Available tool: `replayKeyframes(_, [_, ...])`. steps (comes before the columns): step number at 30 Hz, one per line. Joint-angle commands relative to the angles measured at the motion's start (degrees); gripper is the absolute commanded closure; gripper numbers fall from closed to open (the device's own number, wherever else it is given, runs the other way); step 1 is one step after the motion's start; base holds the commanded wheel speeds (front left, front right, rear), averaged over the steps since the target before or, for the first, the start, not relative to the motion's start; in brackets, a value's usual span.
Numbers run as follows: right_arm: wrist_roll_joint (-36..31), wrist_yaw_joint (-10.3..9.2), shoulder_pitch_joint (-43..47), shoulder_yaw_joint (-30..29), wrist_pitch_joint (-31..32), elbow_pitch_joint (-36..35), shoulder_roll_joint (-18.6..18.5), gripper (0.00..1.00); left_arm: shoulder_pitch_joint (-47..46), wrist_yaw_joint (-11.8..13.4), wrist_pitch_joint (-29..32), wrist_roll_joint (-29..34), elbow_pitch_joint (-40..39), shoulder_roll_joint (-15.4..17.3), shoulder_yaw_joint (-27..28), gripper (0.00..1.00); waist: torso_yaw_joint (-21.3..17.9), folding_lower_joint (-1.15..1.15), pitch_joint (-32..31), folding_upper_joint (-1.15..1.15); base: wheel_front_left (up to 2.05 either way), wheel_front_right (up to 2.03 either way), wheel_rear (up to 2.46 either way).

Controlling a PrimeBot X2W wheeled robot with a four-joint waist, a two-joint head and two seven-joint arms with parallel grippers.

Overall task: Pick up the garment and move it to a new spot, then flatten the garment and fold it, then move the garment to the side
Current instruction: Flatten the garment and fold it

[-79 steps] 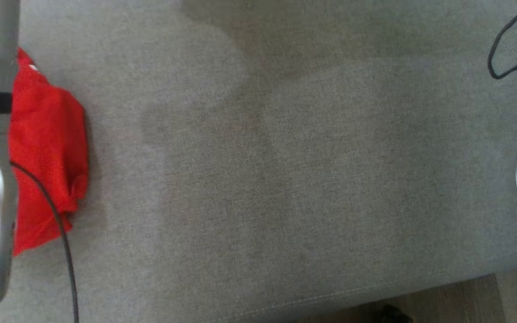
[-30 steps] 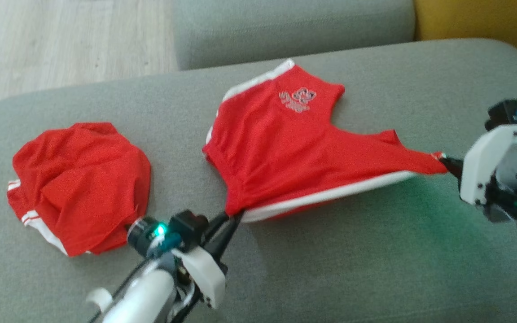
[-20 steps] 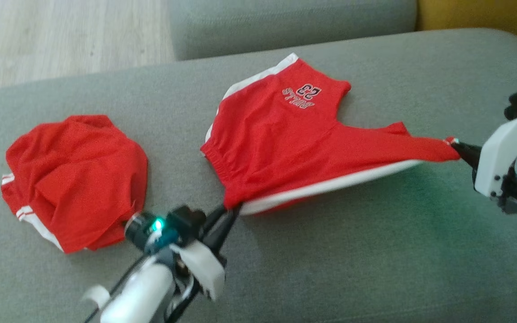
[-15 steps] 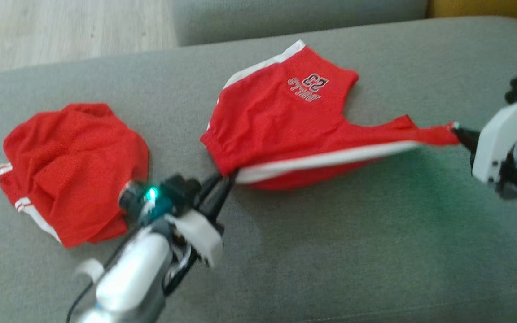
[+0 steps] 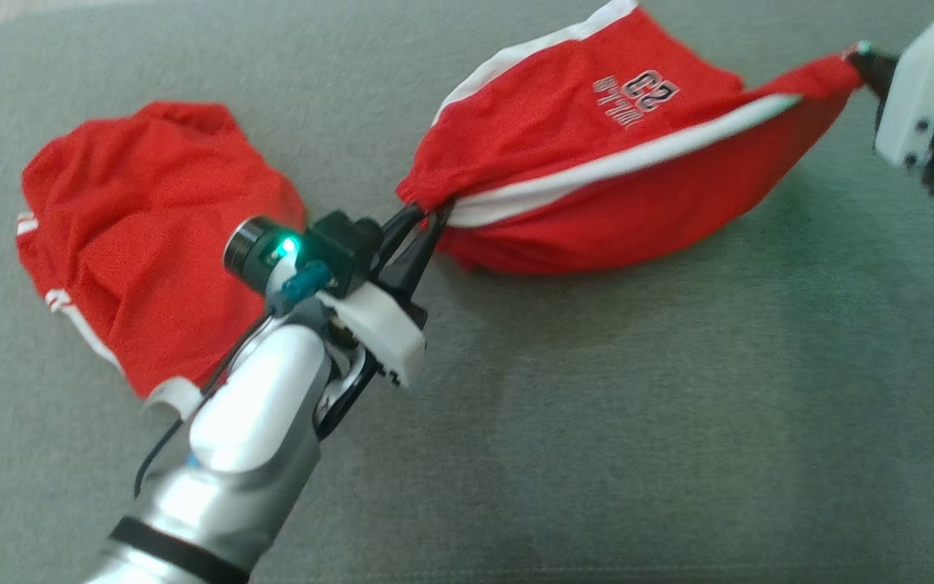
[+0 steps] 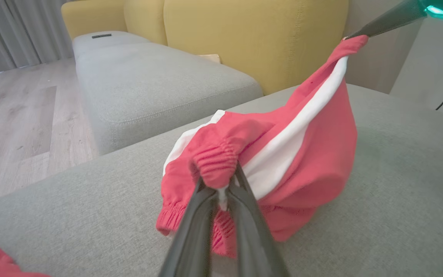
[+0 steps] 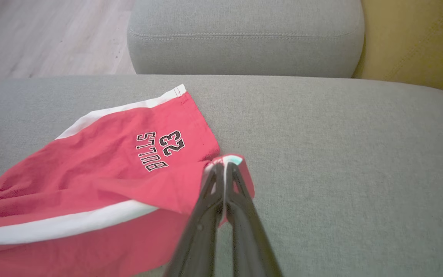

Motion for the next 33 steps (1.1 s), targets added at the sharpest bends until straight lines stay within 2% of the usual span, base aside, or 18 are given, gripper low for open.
replayKeyframes(1, [-0.6, 0.37, -3.3, 0.7, 0.3, -1.7, 0.3, 1.00, -3.2, 0.0, -0.3, 0.2, -1.1, 0.4, 2.2, 1.00, 1.9, 0.00, 2.1, 0.00, 0.00, 0.00, 0.00])
replayKeyframes(15, [-5.6, 0.37, -15.5, 3.5, -3.3, 8.2, 0.0, 1.00, -9.5, -0.3, -0.3, -0.4, 2.0, -3.1, 2.7, 1.00, 7.6, 0.00, 8.0, 0.00, 0.00, 0.00, 0.00])
replayKeyframes(33, [-7.5, 0.37, -24.5, 7.0, -11.7, 18.7, 1.1, 1.00, -15.1, 1.7, -0.3, -4.6, 2.3, -3.3, 1.4, 1.00, 9.1, 0.00, 13.1, 0.00, 0.00, 0.00, 0.00])
